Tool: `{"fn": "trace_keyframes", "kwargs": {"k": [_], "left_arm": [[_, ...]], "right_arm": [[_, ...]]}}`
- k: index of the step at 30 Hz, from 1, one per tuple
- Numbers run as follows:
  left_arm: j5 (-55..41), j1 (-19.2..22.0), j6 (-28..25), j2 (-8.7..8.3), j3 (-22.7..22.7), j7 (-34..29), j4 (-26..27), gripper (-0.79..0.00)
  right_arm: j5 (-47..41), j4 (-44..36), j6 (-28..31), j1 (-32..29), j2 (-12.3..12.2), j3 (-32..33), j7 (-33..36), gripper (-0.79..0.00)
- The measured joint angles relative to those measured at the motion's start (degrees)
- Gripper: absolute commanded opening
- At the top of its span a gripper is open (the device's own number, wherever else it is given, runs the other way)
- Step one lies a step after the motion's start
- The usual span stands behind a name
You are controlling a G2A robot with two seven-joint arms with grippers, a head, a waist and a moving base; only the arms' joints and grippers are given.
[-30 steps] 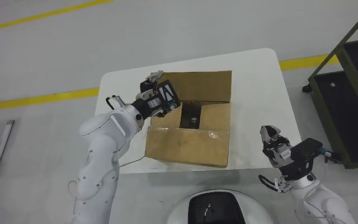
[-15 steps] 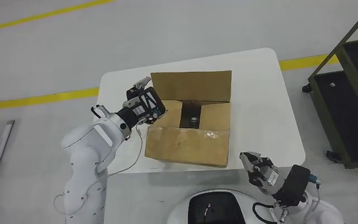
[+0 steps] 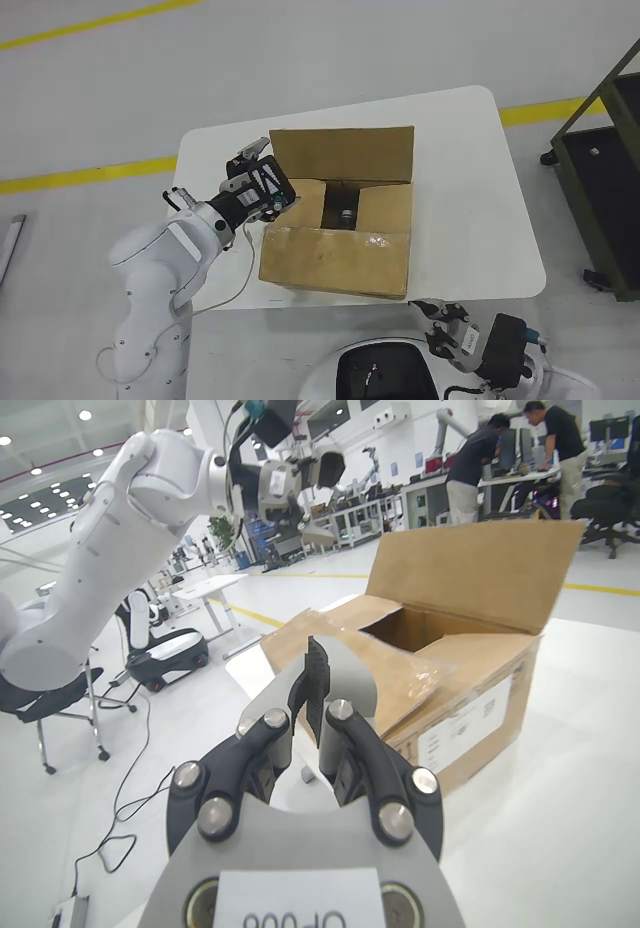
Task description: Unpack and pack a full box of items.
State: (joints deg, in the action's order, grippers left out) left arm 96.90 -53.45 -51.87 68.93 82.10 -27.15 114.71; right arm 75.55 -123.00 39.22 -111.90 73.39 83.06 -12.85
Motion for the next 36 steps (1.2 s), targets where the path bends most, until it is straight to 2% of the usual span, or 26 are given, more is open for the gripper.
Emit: {"fn": "trace_keyframes", "kwargs": {"k": [7,16,27,33,36], "left_arm": [[0.00,0.00,0.00,0.00,0.00,0.00,0.00,0.000],[0.00,0.00,0.00,0.00,0.00,0.00,0.00,0.000],[0.00,0.00,0.00,0.00,0.00,0.00,0.00,0.000],[0.00,0.00,0.00,0.00,0.00,0.00,0.00,0.000],[0.00,0.00,0.00,0.00,0.00,0.00,0.00,0.000]], "right_arm": [[3.59,3.61,-3.47,-1.69,-0.24,-2.92,3.59,-0.785],[1.89,8.89,-11.22,4.60,0.00,-5.20,9.40,-0.785],[-0.51,13.82,-14.19,10.87,0.01,-6.29,11.17,-0.785],[-1.77,13.83,-16.12,11.79,-0.22,-4.54,10.87,-0.785],[-3.46,12.23,-15.14,11.12,-0.43,-3.59,11.05,-0.785]]}}
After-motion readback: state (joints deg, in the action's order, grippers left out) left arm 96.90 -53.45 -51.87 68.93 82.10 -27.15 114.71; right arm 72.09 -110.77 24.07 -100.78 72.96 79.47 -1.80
